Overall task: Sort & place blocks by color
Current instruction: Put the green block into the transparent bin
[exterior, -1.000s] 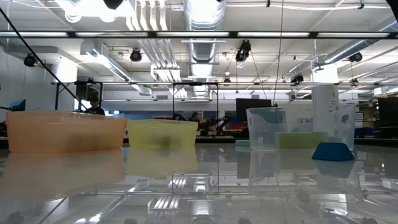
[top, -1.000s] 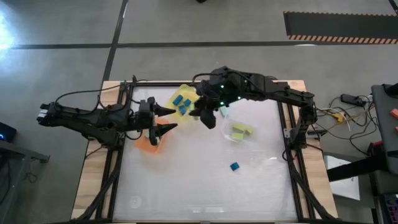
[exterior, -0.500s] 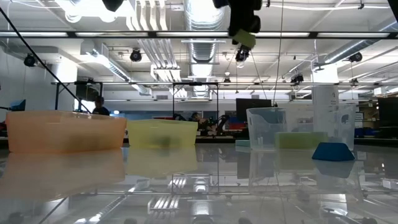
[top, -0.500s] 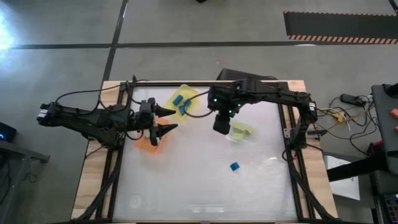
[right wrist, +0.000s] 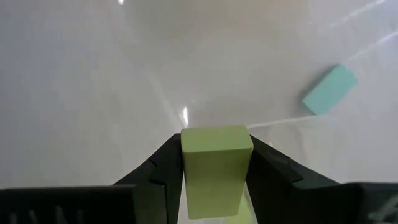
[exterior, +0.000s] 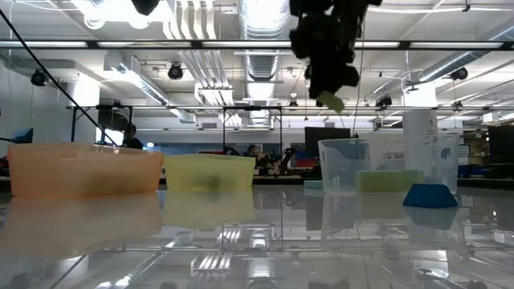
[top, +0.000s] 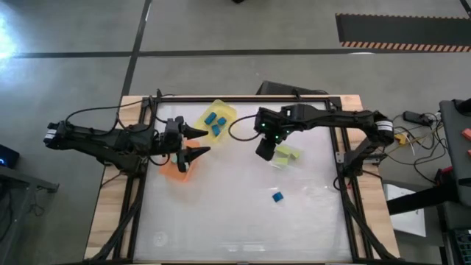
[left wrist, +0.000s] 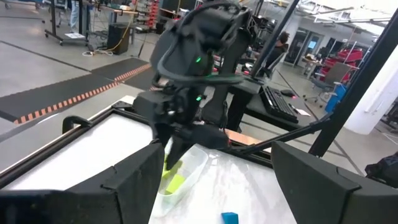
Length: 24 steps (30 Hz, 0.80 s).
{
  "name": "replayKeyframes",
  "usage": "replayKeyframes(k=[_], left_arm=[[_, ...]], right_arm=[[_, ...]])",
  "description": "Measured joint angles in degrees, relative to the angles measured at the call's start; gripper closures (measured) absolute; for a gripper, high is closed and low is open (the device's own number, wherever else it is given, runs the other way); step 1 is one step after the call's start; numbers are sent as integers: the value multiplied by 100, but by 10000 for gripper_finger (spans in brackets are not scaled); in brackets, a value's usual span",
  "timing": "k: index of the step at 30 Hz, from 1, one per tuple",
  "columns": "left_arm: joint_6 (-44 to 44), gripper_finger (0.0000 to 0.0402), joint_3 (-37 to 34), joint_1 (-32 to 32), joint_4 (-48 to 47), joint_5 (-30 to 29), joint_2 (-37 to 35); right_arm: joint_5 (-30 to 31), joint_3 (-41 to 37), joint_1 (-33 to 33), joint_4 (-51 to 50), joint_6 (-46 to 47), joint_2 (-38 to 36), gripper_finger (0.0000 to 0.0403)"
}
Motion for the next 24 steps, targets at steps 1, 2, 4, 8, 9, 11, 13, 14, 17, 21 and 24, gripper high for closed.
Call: replayKeyframes(k=[1, 2, 4, 8, 9, 11, 13, 14, 17, 21, 24], left_arm=[[0, 123, 0, 0, 0, 2, 0], [0, 123, 0, 0, 0, 2, 0], [0, 123, 0, 0, 1, 4, 0], [2, 123, 0, 0, 0, 4, 0], [1, 123, 0, 0, 0, 4, 0], [2, 123, 0, 0, 0, 4, 0], [2, 123, 0, -4, 5, 4, 9], [5, 123, 0, -4, 8, 5, 18], [17, 123, -2, -4, 8, 7, 44], [21, 123, -4, 2, -2, 6, 118], [20, 123, -4, 3, 2, 6, 171]], right_arm=[[2, -227, -62, 233, 141, -73, 277], [2, -428, -117, 443, 331, -130, 277], [0, -809, -219, 848, 680, -244, 277], [55, -1406, -342, 1329, 1392, -389, 277], [146, -1515, -347, 1336, 1580, -422, 277], [378, -1724, -343, 1334, 2051, -506, 277], [550, -1919, -345, 1357, 2650, -601, 277], [614, -2013, -345, 1397, 2965, -646, 277], [915, -2280, -338, 1623, 3982, -738, 277], [1195, -2568, -338, 1915, 5002, -741, 276], [1199, -2678, -338, 2147, 5335, -718, 276]])
